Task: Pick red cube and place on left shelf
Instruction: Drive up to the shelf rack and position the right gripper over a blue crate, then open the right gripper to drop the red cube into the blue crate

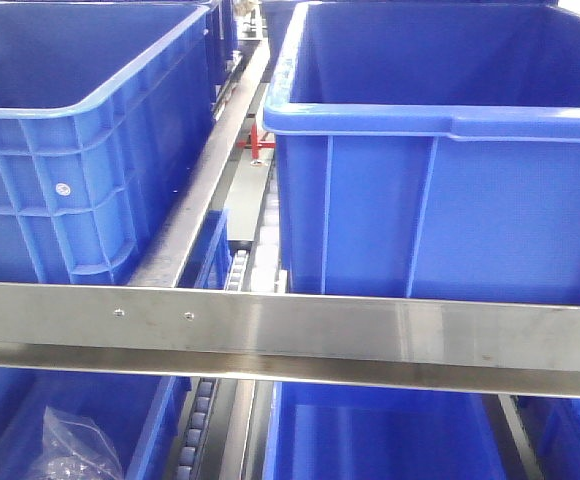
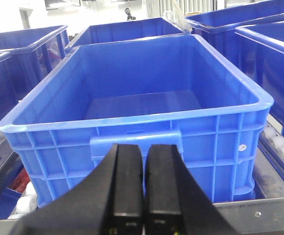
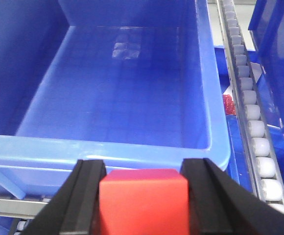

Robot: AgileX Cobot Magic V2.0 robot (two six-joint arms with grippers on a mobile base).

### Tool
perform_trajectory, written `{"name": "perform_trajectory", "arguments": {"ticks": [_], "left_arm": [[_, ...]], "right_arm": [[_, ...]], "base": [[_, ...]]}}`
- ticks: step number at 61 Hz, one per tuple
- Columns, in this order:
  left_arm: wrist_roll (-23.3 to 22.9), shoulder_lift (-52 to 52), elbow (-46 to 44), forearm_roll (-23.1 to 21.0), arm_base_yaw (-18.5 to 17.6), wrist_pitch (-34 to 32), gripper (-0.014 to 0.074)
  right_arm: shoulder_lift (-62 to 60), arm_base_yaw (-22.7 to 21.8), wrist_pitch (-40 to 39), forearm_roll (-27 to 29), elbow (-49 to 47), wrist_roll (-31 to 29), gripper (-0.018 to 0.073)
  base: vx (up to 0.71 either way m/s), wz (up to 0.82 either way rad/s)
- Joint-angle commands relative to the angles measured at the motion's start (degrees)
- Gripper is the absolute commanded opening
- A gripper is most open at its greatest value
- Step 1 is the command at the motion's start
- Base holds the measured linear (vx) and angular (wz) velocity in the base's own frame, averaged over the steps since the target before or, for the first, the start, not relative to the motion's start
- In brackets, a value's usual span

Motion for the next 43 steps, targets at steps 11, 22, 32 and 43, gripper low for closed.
{"name": "perform_trajectory", "arguments": {"ticks": [11, 22, 32, 43], "left_arm": [[0.11, 0.46, 1.26, -0.22, -0.34, -4.8, 0.0106], [0.11, 0.46, 1.26, -0.22, -0.34, -4.8, 0.0106], [0.11, 0.46, 1.26, -0.22, -0.34, -4.8, 0.0106], [0.11, 0.46, 1.26, -0.22, -0.34, -4.8, 0.0106]], "right_arm": [[0.0, -0.06, -4.76, -0.41, -1.63, -0.1, 0.0065], [-0.01, -0.06, -5.04, -0.41, -1.52, -0.1, 0.0065], [0.41, -0.04, -6.85, -0.41, -1.52, -0.1, 0.0065], [5.91, 0.08, -13.99, -0.36, -3.53, -0.1, 0.0065]], "base": [[0.0, 0.0], [0.0, 0.0], [0.0, 0.0], [0.0, 0.0]]}}
